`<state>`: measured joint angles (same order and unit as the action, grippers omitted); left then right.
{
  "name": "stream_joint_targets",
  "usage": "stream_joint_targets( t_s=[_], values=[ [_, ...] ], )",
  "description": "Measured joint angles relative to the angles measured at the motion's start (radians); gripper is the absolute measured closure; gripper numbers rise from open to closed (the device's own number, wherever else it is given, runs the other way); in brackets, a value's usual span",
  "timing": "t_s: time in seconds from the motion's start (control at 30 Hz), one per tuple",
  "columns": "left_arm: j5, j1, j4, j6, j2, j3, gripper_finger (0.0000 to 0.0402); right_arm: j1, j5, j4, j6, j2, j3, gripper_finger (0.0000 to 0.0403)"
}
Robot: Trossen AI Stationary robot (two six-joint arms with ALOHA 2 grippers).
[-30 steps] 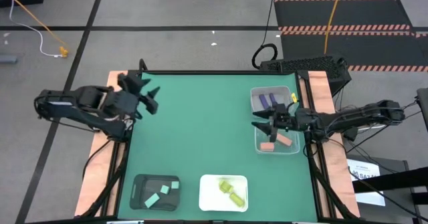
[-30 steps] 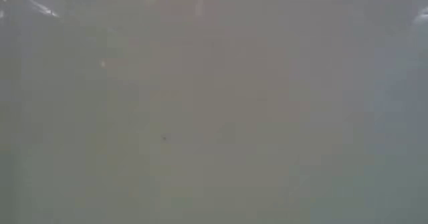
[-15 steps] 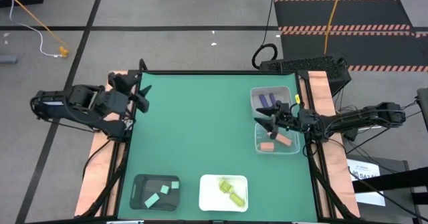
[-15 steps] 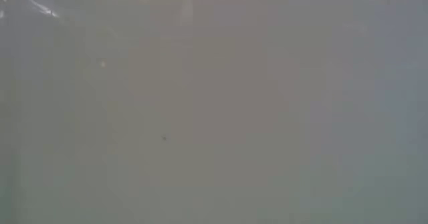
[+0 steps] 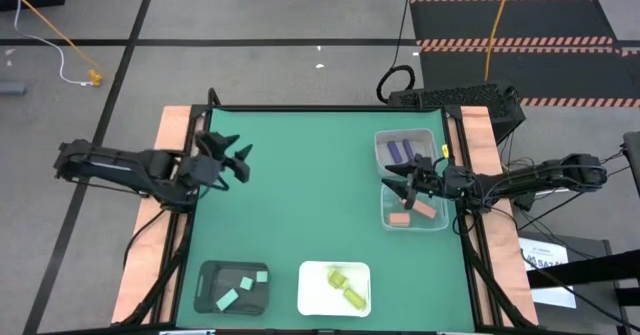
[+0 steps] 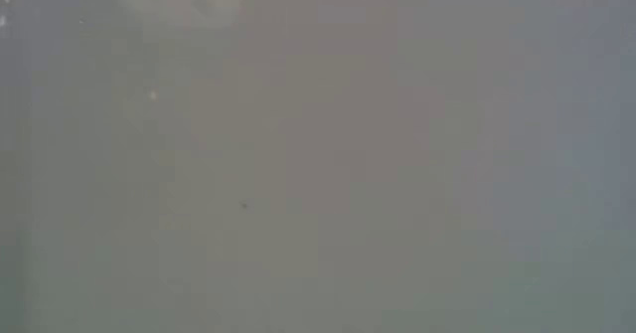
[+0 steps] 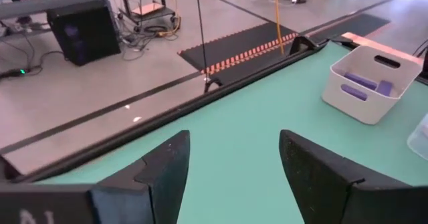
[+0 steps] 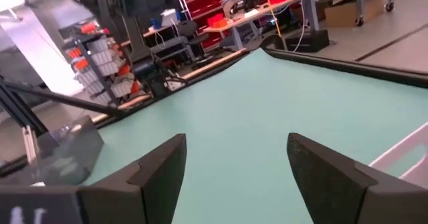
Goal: Sort & place blocks by color
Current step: Return to Home Position
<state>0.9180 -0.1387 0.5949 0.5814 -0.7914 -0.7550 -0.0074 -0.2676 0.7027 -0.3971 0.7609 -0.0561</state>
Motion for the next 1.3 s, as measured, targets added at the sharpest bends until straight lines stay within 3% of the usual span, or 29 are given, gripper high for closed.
stream_joint_targets(
  t_s=[0.23,0.67,1.0,1.3],
  values=[
    [0.001,0.000,-0.216,0.041,0.000,0.173,0.0169,0.000,0.002,0.000,-0.055,0.000,0.009,0.0151],
    [0.001,0.000,-0.620,0.280,0.000,0.502,0.0169,0.000,0.006,-0.003,-0.055,0.000,0.011,0.0151],
    [0.001,0.000,-0.658,0.513,0.000,0.651,0.0169,0.000,0.007,-0.003,-0.055,0.000,0.012,0.0151],
    [0.000,0.000,-0.655,0.590,0.000,0.723,0.0169,0.000,0.007,-0.003,-0.055,0.000,0.012,0.0151]
  ],
)
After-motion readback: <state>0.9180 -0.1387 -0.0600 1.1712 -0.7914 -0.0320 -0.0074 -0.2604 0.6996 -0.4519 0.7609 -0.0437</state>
